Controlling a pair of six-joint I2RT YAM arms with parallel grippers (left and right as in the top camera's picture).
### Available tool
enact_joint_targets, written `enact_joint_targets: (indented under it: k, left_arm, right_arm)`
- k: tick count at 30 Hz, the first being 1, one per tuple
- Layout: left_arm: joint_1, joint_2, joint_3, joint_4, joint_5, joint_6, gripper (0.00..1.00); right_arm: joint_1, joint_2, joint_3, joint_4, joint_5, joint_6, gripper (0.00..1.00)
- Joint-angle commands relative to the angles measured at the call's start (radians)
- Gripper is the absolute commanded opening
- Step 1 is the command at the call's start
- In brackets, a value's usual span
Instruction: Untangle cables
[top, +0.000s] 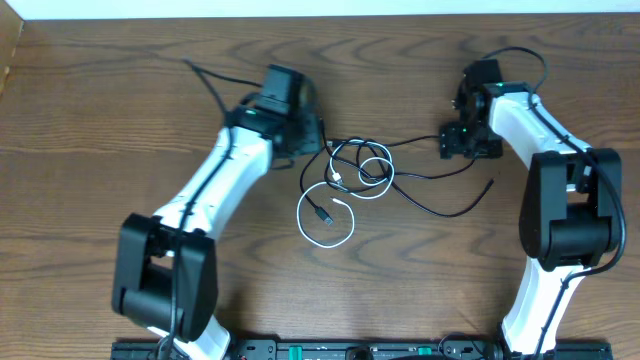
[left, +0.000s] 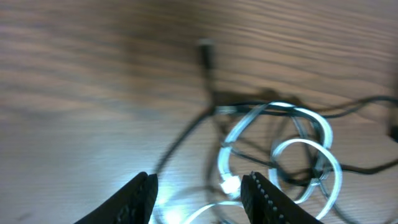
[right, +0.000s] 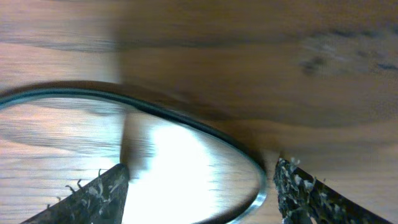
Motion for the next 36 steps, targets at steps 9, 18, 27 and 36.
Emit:
enact_joint_targets:
  k: [9, 18, 27, 36]
  left_arm:
    - [-0.157, 0.217, 0.006, 0.135, -0.069, -0.018, 0.40]
    - [-0.163, 0.296, 0.006, 0.167, -0.069, -0.013, 0.08]
    - [-0.159, 0.149, 0.006, 0.135, -0.058, 0.095, 0.07]
    - [-0.157, 0.016, 0.006, 0.093, -0.061, 0.154, 0.08]
  right_arm:
    - [0.087, 0.115, -0.069, 0.024, -0.183, -0.009, 0.72]
    - [0.092, 0.115, -0.068, 0.028, -0.183, -0.009, 0.68]
    - [0.105, 0.032, 0.008, -0.087, -0.192, -0.089, 0.46]
    - [0.113, -0.058, 0.008, -0.122, -0.448, -0.148, 0.47]
